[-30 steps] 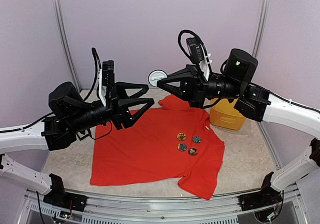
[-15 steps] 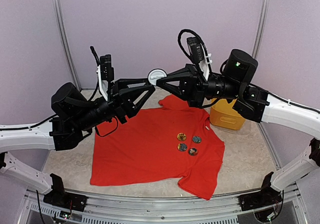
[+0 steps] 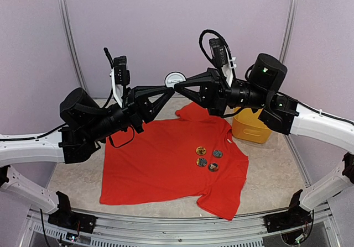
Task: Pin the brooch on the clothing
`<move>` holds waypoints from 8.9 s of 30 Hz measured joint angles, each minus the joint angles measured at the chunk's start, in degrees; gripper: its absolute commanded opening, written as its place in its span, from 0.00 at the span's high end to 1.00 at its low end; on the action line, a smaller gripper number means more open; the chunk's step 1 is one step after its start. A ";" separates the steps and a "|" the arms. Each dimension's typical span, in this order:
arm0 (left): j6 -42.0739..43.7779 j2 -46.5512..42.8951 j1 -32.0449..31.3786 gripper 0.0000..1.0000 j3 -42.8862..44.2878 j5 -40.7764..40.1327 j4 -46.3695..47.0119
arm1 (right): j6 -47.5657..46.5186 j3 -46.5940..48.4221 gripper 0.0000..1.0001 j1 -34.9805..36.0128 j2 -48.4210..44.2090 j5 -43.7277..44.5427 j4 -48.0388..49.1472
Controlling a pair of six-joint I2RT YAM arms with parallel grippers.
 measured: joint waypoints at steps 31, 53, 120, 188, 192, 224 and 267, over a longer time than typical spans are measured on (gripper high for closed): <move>0.26 0.07 0.00 1.00 -0.44 -0.15 0.39 | -2.95 -0.57 0.58 0.04 -0.96 1.68 -2.91; 16.59 -6.25 -0.35 1.00 8.52 -1.53 -49.72 | -24.57 5.68 0.54 -3.82 -7.50 7.41 -44.06; 1.11 -3.08 -0.33 1.00 1.11 1.53 -18.25 | -2.29 -8.04 0.72 -0.61 -6.14 1.90 -5.33; 10.03 -2.99 0.35 1.00 4.98 4.02 -28.50 | -8.28 -2.05 0.41 0.92 -3.78 14.10 -17.35; 10.08 -2.99 0.37 1.00 4.98 4.46 -28.52 | -9.88 -1.60 0.30 0.90 -3.96 13.68 -18.40; 10.49 -2.80 0.76 0.82 6.82 7.87 -32.11 | -10.32 -0.50 1.00 -0.57 -5.66 2.23 -24.96; 5.38 -3.58 -0.15 1.00 0.28 6.16 -17.07 | -5.55 -4.02 0.57 -0.57 -5.35 2.58 -16.37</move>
